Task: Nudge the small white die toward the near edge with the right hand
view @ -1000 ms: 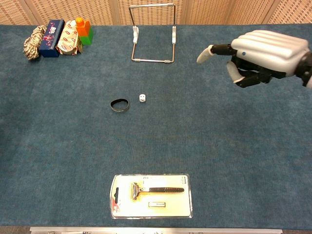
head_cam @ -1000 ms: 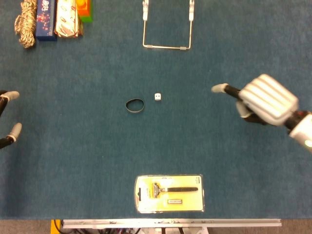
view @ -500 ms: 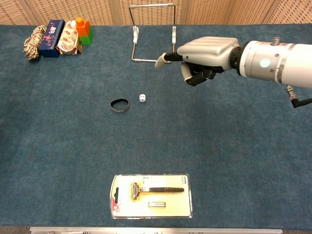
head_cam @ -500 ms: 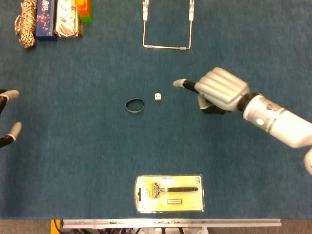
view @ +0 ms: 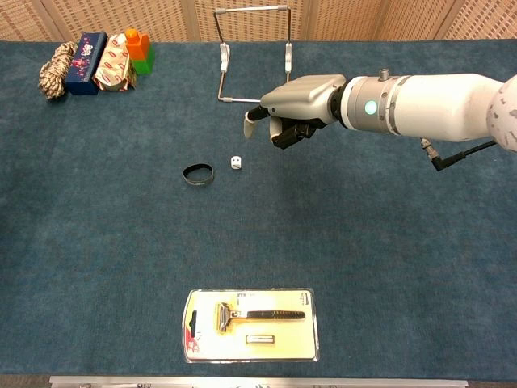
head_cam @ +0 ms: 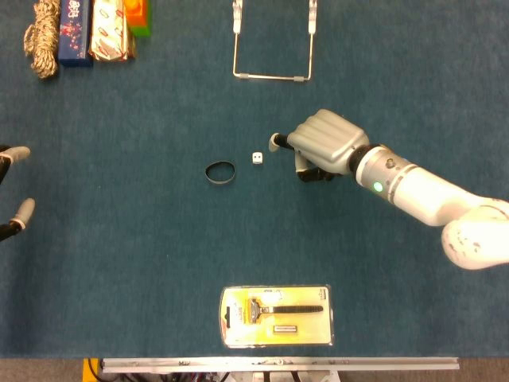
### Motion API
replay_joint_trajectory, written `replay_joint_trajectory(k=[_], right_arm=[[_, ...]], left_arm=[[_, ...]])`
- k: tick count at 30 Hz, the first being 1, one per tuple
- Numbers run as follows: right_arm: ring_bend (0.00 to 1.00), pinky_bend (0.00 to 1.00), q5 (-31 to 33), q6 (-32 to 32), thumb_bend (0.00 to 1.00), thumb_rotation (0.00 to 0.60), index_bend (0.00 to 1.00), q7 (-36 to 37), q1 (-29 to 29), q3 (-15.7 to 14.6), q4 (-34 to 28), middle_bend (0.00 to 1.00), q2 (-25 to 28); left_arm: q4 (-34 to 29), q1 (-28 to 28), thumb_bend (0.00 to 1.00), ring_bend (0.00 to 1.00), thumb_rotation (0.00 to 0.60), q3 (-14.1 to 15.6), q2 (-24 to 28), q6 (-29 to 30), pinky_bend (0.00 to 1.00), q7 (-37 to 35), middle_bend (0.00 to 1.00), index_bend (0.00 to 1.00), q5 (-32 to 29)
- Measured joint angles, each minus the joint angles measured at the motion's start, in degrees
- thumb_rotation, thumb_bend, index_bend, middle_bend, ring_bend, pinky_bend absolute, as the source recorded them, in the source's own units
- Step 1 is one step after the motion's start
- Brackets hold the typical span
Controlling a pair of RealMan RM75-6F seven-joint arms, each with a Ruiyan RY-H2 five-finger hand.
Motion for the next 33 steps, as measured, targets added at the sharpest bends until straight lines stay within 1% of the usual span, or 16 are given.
replay_joint_trajectory(k=[6,18,24,33], right_arm=[[1.00,1.00,5.33,2.19,1.00,0.287,0.25,-2.43,3.30,-2.52,0.90,1.00,-2.02],[1.00,1.00,12.37,3.06,1.00,0.285,0.25,-4.42,9.10,-4.67,6.52,1.00,-8.08],[1.00,1.00,14.65,2.46,1.00,0.287,0.25,-4.49,10.79,-5.62,9.69,1.00,-10.63],[1.00,1.00,16.02,1.48,1.00,0.285,0.25,-3.88,12.35,-6.39,14.32,1.00,-14.23]], left_arm=[[-0.14,-0.01,0.26,0.27,0.600,0.06,-0.04,0.10,0.17,0.14,0.32,0.27,0.23],[-0.51,0.37,0.26,0.27,0.600,0.03,0.16,0.90,0.17,-0.10,0.32,0.27,0.35],[-0.44,0.44,0.26,0.27,0.600,-0.01,0.25,1.01,0.17,-0.54,0.31,0.27,0.28],[0.47,0.84,0.26,0.27,0.600,0.02,0.29,1.19,0.17,-1.45,0.31,0.27,-0.29]])
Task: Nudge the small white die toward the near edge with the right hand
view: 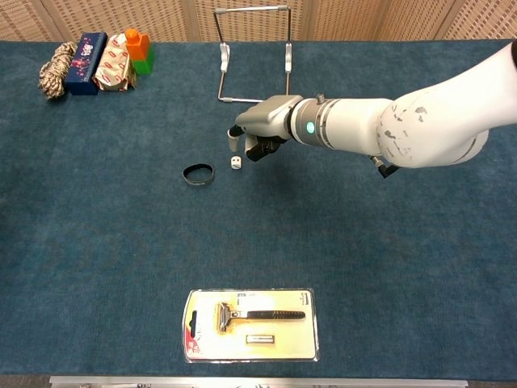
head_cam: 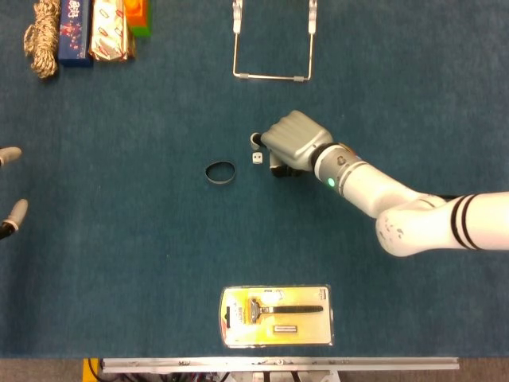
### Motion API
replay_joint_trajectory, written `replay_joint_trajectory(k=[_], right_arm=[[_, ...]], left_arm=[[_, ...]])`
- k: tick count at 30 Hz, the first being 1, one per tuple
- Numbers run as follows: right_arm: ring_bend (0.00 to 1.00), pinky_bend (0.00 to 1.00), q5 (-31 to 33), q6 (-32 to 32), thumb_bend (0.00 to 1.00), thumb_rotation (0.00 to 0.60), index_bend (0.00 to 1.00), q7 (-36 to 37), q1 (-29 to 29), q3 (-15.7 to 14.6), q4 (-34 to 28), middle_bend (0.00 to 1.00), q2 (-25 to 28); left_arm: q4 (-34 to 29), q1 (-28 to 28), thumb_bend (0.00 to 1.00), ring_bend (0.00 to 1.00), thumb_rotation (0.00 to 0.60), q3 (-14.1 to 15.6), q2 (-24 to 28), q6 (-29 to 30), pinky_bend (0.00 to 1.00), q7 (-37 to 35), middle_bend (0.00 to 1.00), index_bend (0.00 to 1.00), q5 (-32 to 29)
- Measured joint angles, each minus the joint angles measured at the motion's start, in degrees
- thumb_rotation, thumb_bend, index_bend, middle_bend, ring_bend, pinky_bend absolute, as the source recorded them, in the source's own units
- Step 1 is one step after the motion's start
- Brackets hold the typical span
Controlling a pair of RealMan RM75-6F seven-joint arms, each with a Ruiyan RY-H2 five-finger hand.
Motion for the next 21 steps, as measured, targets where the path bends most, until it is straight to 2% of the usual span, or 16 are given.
replay_joint_trajectory(k=[12,21], right_arm=[[1.00,1.00,0.73,-1.65,1.00,0.285,0.25,1.48,0.87,-1.25,3.02,1.00,-2.17],[1.00,1.00,-0.86,-0.66,1.00,0.285,0.25,1.80,0.66,-2.25,-1.05,1.00,-0.15]], left_arm=[[0.47,0.12,0.26,0.27,0.600,-0.01,-0.17,0.14,0.17,-0.39,0.31,0.27,0.03],[0.66,0.18,0.26,0.27,0.600,-0.04,-0.34,0.25,0.17,-0.32,0.31,0.27,0.12]])
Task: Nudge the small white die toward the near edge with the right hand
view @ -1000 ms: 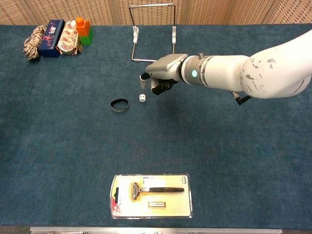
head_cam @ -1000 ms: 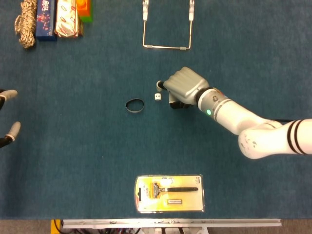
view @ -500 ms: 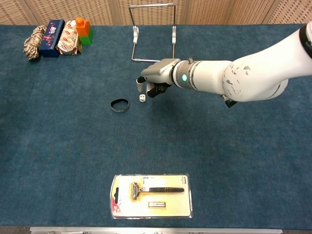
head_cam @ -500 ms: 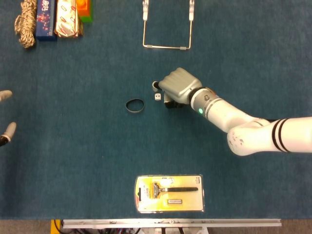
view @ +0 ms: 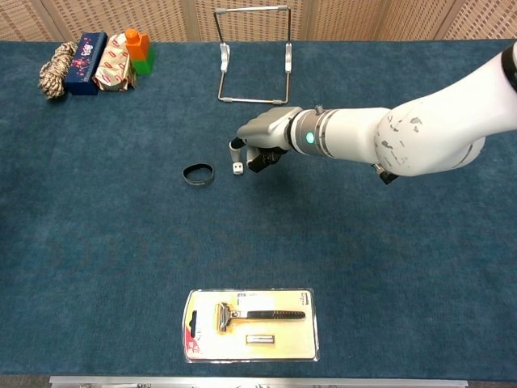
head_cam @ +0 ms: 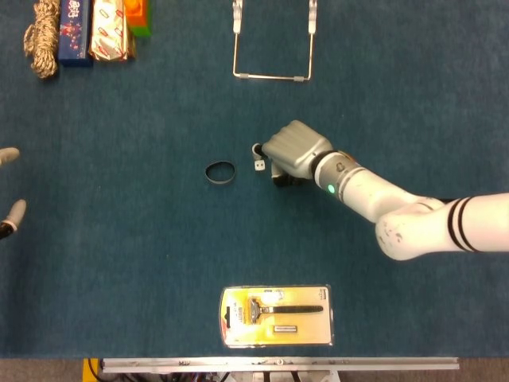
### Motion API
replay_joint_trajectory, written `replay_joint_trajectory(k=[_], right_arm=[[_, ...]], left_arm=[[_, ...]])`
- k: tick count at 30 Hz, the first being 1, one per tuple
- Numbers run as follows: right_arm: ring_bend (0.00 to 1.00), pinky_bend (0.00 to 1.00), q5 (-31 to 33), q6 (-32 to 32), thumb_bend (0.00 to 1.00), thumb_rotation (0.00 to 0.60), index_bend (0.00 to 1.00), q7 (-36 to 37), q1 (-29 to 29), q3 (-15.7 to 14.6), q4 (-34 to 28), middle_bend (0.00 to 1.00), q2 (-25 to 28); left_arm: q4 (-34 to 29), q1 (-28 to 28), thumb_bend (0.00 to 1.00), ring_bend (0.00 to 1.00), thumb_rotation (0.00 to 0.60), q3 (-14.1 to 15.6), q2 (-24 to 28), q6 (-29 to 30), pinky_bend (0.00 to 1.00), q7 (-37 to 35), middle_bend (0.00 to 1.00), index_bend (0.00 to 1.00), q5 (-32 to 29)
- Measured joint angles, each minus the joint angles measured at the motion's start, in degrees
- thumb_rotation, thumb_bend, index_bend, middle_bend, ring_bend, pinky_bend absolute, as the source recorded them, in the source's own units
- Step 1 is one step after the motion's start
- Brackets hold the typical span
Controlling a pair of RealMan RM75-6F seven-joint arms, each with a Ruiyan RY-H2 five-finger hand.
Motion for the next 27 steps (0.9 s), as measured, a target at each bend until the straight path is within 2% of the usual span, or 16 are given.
replay_joint_trajectory(k=[16,27], right_arm=[[1.00,1.00,-6.86,4.70,1.00,0.285,0.25,0.78,-2.48,-1.21,-9.84,1.00,4.68],[1.00,1.00,-5.31,3.84,1.00,0.284,0.25,1.02,-2.38,-0.18,-5.42,1.00,2.60]], left_arm=[[-0.10,0.40,0.26,0.27,0.600,0.18,0.01,0.60,0.17,-0.21,0.31,0.27,0.37],[-0.06,0.35,0.26,0.27,0.600,0.14,0.03,0.37,0.17,-0.22,0.31,0.27,0.29]])
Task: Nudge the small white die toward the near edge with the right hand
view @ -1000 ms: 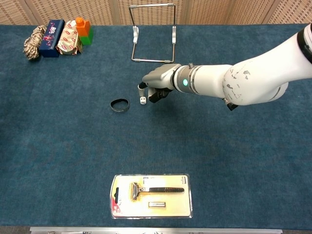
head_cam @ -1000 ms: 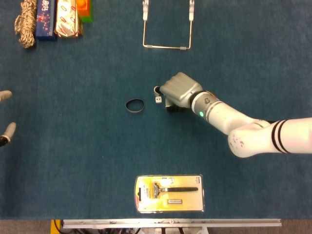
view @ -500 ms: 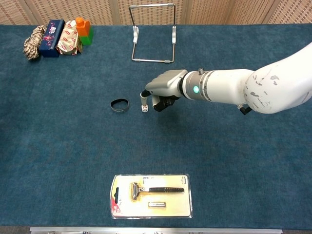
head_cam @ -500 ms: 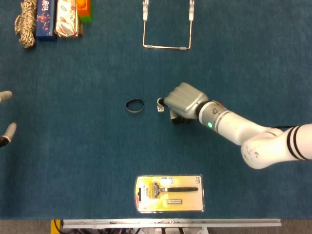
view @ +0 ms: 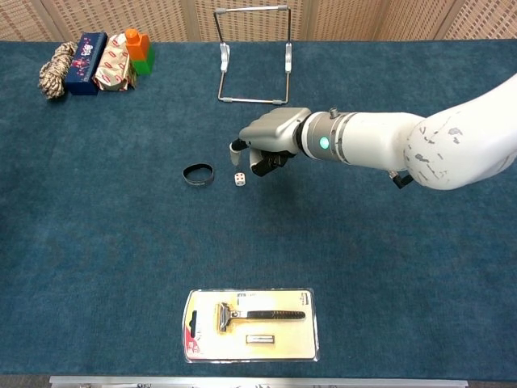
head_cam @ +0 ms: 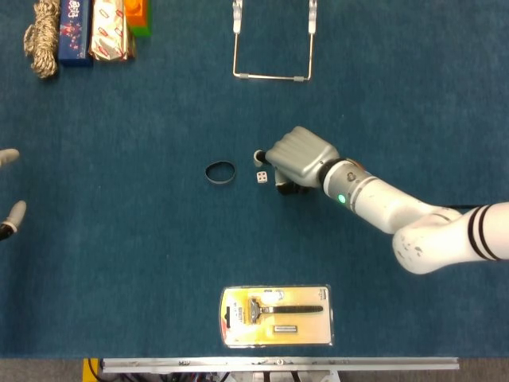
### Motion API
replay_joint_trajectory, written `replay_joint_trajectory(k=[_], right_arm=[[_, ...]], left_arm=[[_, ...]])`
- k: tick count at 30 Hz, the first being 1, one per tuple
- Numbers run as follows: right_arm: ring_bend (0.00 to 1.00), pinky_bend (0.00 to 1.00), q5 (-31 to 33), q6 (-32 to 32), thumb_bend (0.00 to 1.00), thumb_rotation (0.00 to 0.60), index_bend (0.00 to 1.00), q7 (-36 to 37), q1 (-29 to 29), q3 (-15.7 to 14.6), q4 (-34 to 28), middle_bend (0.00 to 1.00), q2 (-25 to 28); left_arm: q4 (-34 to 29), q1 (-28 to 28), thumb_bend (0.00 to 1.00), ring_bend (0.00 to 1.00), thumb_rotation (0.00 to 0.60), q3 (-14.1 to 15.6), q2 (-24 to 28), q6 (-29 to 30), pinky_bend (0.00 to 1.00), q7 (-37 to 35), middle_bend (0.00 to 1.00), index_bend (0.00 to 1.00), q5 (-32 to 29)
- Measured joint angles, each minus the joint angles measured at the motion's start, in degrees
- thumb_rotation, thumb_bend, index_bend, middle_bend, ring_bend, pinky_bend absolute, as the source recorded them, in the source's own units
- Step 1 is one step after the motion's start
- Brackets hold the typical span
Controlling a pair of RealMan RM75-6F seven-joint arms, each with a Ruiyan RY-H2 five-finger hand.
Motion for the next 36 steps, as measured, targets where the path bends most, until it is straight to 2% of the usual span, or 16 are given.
replay_joint_trajectory(k=[8,14,36], right_arm=[[1.00,1.00,1.83,-1.86,1.00,0.286,0.25,-0.47,0.81,-0.37,2.81,1.00,-2.06],[1.00,1.00,1.87,-1.86,1.00,0.285,0.25,-0.82,0.84,-1.10,2.61,1.00,-2.33],[1.00,1.00,-4.53,2.31,1.00,0.286,0.25,-0.88,-2.28,-2.31,-7.01,1.00,2.35]], left_arm=[[-0.14,-0.01,0.26,0.27,0.600,-0.01,-0.06,-0.04,0.17,0.23,0.31,0.27,0.02],[-0.10,0.01,0.26,0.27,0.600,0.07,-0.15,-0.22,0.17,0.37,0.31,0.27,-0.06],[-0.64,-0.14,0.26,0.27,0.600,0.07,-0.38,-0.01,0.17,0.99,0.31,0.27,0.55]])
